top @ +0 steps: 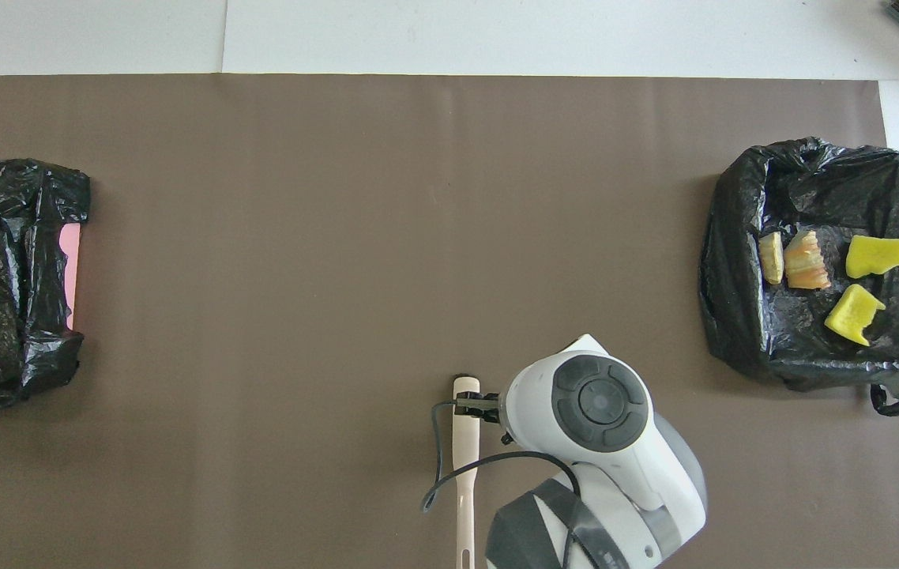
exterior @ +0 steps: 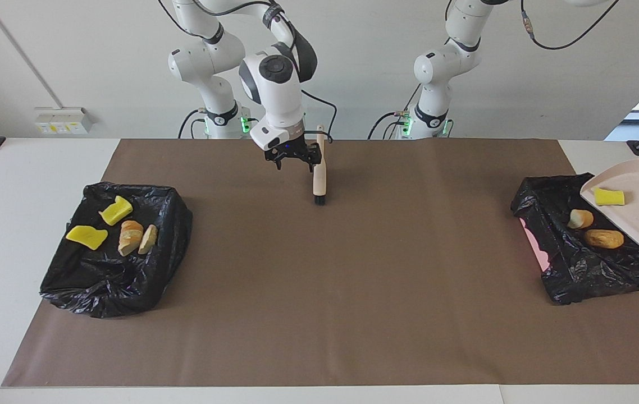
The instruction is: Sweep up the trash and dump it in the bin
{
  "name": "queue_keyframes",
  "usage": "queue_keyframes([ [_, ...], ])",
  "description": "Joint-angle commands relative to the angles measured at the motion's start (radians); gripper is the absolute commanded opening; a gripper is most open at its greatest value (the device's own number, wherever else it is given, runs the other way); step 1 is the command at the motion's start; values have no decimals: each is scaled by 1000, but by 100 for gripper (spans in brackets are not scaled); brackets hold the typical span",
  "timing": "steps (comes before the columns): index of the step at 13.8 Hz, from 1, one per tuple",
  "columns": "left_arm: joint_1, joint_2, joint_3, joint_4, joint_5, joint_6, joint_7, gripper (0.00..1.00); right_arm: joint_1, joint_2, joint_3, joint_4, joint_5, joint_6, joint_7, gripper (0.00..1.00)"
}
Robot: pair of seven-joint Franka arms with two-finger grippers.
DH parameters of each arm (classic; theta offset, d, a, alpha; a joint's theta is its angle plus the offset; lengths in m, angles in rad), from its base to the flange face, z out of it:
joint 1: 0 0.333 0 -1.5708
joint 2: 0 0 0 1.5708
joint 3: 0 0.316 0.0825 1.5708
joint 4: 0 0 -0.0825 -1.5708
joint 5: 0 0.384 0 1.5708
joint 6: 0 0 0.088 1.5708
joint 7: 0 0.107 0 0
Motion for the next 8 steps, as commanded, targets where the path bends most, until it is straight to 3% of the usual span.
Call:
queue_keyframes([
  [1, -27, 30, 12, 46, 87, -8, -12, 0, -90, -3, 9, 88, -21, -97, -62, 100],
  [3, -44, 45, 12, 108, 107, -29, -9, 0, -147, -9, 7, 152, -22, -171, -172, 100],
  [8, -95, 22, 13, 119, 202, -81, -9, 0, -296, -26, -1, 296, -65, -335, -338, 100],
])
